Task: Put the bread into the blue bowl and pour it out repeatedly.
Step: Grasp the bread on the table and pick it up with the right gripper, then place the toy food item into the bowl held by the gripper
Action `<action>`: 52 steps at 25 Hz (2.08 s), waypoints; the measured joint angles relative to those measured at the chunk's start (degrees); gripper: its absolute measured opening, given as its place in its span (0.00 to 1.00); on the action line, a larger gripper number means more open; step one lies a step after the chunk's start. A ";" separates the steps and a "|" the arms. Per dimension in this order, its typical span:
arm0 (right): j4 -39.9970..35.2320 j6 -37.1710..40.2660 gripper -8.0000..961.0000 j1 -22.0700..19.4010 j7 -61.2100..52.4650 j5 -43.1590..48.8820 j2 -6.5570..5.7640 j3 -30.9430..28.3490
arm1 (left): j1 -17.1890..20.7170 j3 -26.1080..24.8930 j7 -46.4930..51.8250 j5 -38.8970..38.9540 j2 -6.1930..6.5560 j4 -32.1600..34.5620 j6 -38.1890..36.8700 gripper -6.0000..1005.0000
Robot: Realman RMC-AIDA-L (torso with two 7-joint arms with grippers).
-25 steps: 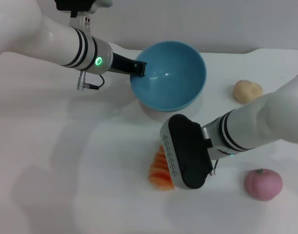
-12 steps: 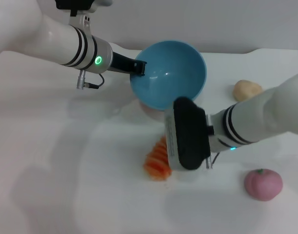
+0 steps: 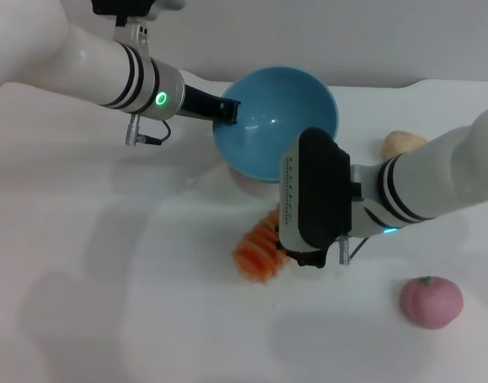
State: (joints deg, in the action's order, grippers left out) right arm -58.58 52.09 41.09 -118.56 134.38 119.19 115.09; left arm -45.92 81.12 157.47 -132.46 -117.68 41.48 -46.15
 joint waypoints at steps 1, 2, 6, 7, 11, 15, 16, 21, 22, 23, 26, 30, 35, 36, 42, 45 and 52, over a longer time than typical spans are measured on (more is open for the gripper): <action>-0.05 0.15 0.22 -0.08 -0.02 -0.03 -0.02 -0.41 | -0.03 0.00 -0.02 -0.04 0.00 0.00 0.00 0.00; -0.19 0.34 0.21 -0.17 -0.03 -0.06 -0.04 -0.81 | -0.07 0.00 -0.04 -0.08 0.00 0.00 0.00 0.00; -2.78 2.98 0.18 -1.42 -0.07 -0.11 -0.08 -3.87 | -0.18 0.00 -0.07 -0.11 0.08 -0.01 0.00 0.00; -3.84 4.01 0.17 -1.93 -0.10 -0.12 -0.09 -4.77 | -0.19 -0.02 -0.07 -0.11 0.11 -0.05 0.00 0.00; -9.66 10.29 0.13 -4.54 -0.14 -0.39 0.02 -9.93 | -0.18 -0.72 -0.06 -0.25 0.31 -0.40 -0.21 0.00; -13.02 17.62 0.11 -5.86 -0.14 -4.20 0.00 -15.49 | -0.11 -3.33 -0.06 -2.51 0.40 -0.51 -0.96 0.00; -13.74 19.48 0.11 -6.16 -0.06 -5.84 -0.04 -17.01 | -0.10 -4.43 -0.05 -3.60 0.38 -0.52 -1.39 0.00; -17.27 25.61 0.11 -7.81 0.90 -10.83 -0.10 -23.04 | -0.14 -5.92 -0.03 -5.26 0.34 -0.53 -2.38 0.00; -18.03 26.25 0.11 -8.22 1.33 -11.92 -0.09 -24.16 | -0.14 -5.95 -0.03 -5.29 0.34 -0.53 -2.50 0.00; -18.74 26.90 0.11 -8.64 1.93 -13.20 -0.08 -25.41 | -0.11 -5.96 -0.02 -5.35 0.34 -0.53 -2.67 0.00; -19.87 27.63 0.11 -9.78 4.36 -18.89 -0.05 -29.93 | -0.02 -5.81 -0.01 -5.71 0.31 -0.59 -3.26 0.00; -19.06 25.25 0.11 -10.67 7.58 -25.05 -0.03 -33.89 | -0.26 -5.48 0.01 -5.95 0.15 -0.71 -6.03 0.00; -14.61 18.01 0.10 -11.13 10.70 -26.95 -0.16 -33.89 | -0.77 -5.26 -0.01 -5.61 -0.17 -0.56 -10.21 0.00; -13.50 16.54 0.10 -11.14 11.04 -26.92 -0.18 -33.49 | -0.77 -5.26 0.00 -5.43 -0.25 -0.40 -10.96 0.00; -7.98 12.33 0.10 -10.92 14.04 -27.17 -0.20 -30.72 | -0.96 -5.15 -0.24 -2.68 -0.36 -0.12 -13.75 0.00; -6.93 11.49 0.10 -10.71 14.07 -26.95 -0.19 -29.05 | -1.09 -4.95 -0.28 -1.76 -0.42 -0.06 -14.39 0.00; -5.92 9.72 0.19 -10.70 13.89 -26.83 -0.19 -27.68 | -1.18 -3.96 -0.27 -0.32 -0.44 0.00 -15.00 0.00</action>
State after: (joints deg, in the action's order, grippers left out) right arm -64.50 61.80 30.40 -104.67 107.55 119.00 87.41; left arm -47.10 77.15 157.20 -132.77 -118.12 41.48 -61.15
